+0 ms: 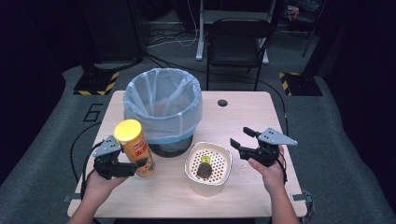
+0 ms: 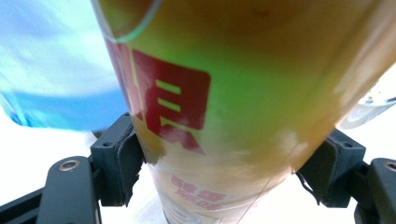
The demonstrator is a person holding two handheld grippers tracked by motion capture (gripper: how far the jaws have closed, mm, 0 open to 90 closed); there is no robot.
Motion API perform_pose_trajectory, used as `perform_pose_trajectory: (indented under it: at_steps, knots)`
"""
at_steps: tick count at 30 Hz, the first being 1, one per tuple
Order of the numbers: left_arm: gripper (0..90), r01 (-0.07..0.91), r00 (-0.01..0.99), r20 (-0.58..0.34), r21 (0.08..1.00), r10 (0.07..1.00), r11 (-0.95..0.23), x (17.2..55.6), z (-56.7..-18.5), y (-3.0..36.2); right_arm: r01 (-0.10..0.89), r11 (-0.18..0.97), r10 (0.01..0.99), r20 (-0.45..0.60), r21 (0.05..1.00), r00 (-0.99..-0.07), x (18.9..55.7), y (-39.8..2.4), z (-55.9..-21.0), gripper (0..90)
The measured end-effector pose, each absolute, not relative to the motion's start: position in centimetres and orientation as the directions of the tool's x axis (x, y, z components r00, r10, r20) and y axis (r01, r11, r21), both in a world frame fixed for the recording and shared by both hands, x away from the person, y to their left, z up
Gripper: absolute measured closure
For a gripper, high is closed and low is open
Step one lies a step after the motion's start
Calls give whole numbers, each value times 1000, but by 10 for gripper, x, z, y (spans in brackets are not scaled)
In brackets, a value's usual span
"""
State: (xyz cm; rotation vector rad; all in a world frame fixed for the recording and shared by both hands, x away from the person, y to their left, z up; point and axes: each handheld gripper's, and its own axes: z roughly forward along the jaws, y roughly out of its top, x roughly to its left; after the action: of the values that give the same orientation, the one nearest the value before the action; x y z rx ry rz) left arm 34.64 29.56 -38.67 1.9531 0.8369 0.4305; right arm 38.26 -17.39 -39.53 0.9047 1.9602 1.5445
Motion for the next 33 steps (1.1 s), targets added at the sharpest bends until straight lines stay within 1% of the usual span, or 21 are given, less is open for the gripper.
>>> perform_pose_trajectory:
  at_steps: [5,11,16,27,33]
  knots:
    - [240,379,706,-37,863,707,-333,347,-369,293,198,131,746,35,971,-665,383,-176,-394,299]
    - [240,394,715,-69,862,696,-319,350,-353,292,198,136,745,32,971,-666,384,-176,-396,300]
    - [240,383,716,-50,862,696,-332,348,-338,290,203,135,744,36,970,-668,385,-175,-398,299]
    - [240,410,723,-78,848,686,-336,351,-306,289,224,139,744,47,965,-666,385,-174,-402,299]
    - [240,407,723,-68,846,688,-345,353,-288,285,220,139,745,44,966,-665,386,-174,-403,299]
